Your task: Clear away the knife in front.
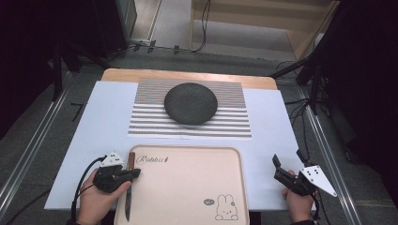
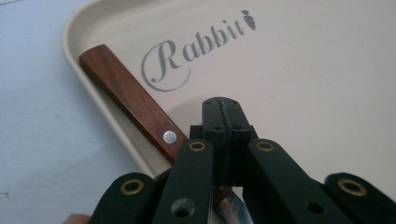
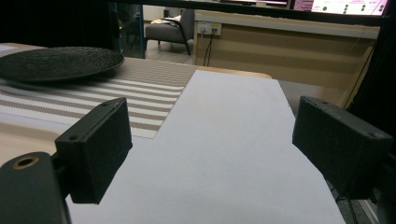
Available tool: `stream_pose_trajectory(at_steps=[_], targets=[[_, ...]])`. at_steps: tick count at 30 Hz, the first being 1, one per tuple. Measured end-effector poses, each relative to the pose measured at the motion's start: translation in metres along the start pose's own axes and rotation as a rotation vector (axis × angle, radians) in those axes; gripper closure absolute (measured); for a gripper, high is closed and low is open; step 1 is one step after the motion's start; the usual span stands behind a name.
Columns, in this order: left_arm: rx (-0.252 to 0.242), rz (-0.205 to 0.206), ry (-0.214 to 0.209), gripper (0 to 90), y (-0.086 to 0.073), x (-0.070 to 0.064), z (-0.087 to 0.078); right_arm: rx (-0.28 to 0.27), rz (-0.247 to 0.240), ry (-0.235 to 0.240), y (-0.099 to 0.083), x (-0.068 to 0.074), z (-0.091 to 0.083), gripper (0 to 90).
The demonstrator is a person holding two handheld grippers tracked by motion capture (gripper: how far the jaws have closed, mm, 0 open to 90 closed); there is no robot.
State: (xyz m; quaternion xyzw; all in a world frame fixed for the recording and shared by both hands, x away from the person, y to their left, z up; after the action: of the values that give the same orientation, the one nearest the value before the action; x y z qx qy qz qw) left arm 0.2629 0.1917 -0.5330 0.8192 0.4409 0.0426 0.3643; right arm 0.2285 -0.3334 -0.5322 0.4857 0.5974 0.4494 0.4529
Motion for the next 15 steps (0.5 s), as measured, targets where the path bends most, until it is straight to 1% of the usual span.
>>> stream_pose_trajectory(at_steps=[3, 4, 5, 7, 9, 11, 12, 14, 15], targets=[[-0.007, -0.005, 0.005, 89.9, -0.001, 0.004, -0.002, 0.003, 0.004, -0.002, 0.000, 0.000, 0.000, 10.2], [-0.004, -0.005, -0.003, 89.9, -0.001, 0.004, -0.002, 0.003, 0.001, -0.002, 0.000, 0.000, 0.000, 10.2], [-0.009, -0.006, -0.001, 89.9, -0.002, 0.003, -0.002, 0.003, -0.001, -0.003, 0.000, 0.000, 0.000, 10.2], [-0.008, 0.004, 0.013, 89.9, -0.002, 0.003, -0.002, 0.003, 0.002, 0.000, 0.000, 0.000, 0.000, 10.2], [-0.011, 0.014, 0.015, 89.8, -0.002, 0.002, -0.002, 0.001, 0.002, 0.001, 0.000, 0.000, -0.001, 10.2], [-0.027, 0.022, -0.008, 89.6, -0.002, 0.002, -0.003, 0.000, 0.004, 0.001, 0.000, 0.000, 0.000, 10.2], [-0.045, 0.017, -0.024, 88.6, -0.002, 0.001, -0.004, 0.000, 0.004, 0.001, 0.000, 0.000, 0.000, 10.2], [-0.096, 0.011, -0.030, 76.1, 0.002, 0.001, -0.008, -0.001, 0.005, 0.002, 0.000, 0.000, -0.001, 10.2], [-0.123, 0.012, -0.045, 72.5, 0.004, 0.001, -0.011, -0.001, 0.007, 0.001, 0.000, 0.000, 0.000, 10.2]])
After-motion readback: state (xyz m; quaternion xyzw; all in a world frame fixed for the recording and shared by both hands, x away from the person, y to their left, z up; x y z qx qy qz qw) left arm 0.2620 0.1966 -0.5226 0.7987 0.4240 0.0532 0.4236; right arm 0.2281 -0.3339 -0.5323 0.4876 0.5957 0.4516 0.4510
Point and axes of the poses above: each handheld gripper's, and its own axes: z roughly forward along the jaws, y roughly out of its top, x roughly to its left, the point moved 5 cm from there along z, roughly forward along the jaws, and after that the axes turned 5 degrees about -z, right-handed, at the moved point
